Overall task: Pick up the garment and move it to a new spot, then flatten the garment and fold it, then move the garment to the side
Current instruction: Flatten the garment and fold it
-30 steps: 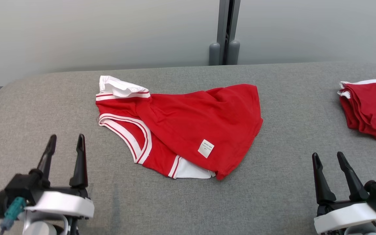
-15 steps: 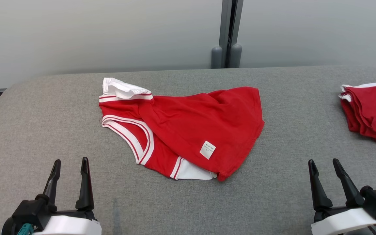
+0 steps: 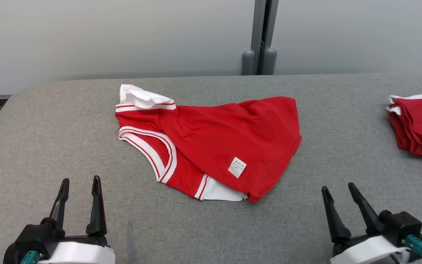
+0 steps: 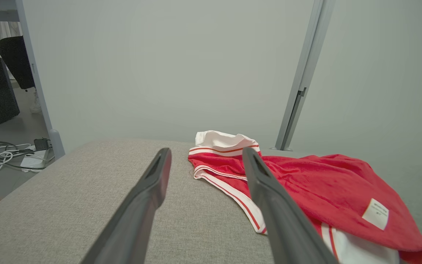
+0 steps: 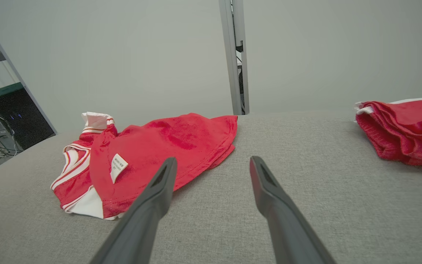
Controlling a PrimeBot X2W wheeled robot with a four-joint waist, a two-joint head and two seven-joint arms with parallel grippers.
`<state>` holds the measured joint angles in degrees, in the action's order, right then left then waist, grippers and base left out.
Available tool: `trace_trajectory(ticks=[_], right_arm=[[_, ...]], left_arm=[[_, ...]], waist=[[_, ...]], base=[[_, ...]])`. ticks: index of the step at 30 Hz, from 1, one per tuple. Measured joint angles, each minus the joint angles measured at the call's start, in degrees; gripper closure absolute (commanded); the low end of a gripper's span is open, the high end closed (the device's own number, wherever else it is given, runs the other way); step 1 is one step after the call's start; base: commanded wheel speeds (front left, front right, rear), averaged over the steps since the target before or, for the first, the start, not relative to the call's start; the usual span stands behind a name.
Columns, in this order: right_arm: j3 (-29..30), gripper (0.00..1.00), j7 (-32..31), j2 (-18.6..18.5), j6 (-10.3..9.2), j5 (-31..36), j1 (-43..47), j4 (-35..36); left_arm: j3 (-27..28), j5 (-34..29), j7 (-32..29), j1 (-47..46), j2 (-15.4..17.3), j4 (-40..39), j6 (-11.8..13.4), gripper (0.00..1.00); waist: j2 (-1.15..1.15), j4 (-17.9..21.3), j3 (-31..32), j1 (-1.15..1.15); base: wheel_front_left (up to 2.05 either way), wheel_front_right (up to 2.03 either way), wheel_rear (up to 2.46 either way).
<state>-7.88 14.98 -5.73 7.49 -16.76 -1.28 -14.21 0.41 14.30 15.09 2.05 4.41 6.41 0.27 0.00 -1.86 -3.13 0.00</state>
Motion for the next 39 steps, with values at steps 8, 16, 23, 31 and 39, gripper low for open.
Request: trace_trajectory(ticks=[8, 16, 23, 31, 39], right_arm=[[-8.82, 0.0, 0.01, -0.47, 0.0, -0.64, -5.12, -4.72], [-15.82, 0.0, 0.01, -0.76, 0.0, -1.37, -11.16, -12.91], [-17.53, 0.05, 0.01, -1.12, 0.0, -1.14, -14.0, -19.28], [-16.39, 1.0, 0.01, -1.0, 0.01, -1.19, -16.16, -21.71], [-13.38, 1.0, 0.0, -4.72, 0.01, 1.04, -13.4, -14.77]], left_arm=[[-0.52, -0.79, 0.0, -2.02, -0.79, 1.0, -1.3, 0.0], [-1.37, -1.11, 0.0, -3.92, -1.34, 2.41, -2.69, 0.0], [-1.66, -1.11, 0.0, -4.85, -1.51, 3.02, -2.99, 0.0], [-1.37, -1.18, 0.0, -5.48, -1.55, 3.25, -3.16, 0.0], [-0.85, -0.66, 0.02, -3.65, -1.57, 4.14, -3.05, 0.0]], waist=[[0.0, -2.0, -1.05, 0.0], [0.0, -5.18, -2.42, 0.0], [0.0, -7.83, -3.38, 0.0], [0.0, -9.05, -3.84, 0.0], [0.0, -5.54, -2.16, 0.0]], base=[[0.0, 0.0, 0.0], [0.0, 0.0, 0.0], [0.0, 0.0, 0.0], [0.0, 0.0, 0.0], [0.0, 0.0, 0.0]])
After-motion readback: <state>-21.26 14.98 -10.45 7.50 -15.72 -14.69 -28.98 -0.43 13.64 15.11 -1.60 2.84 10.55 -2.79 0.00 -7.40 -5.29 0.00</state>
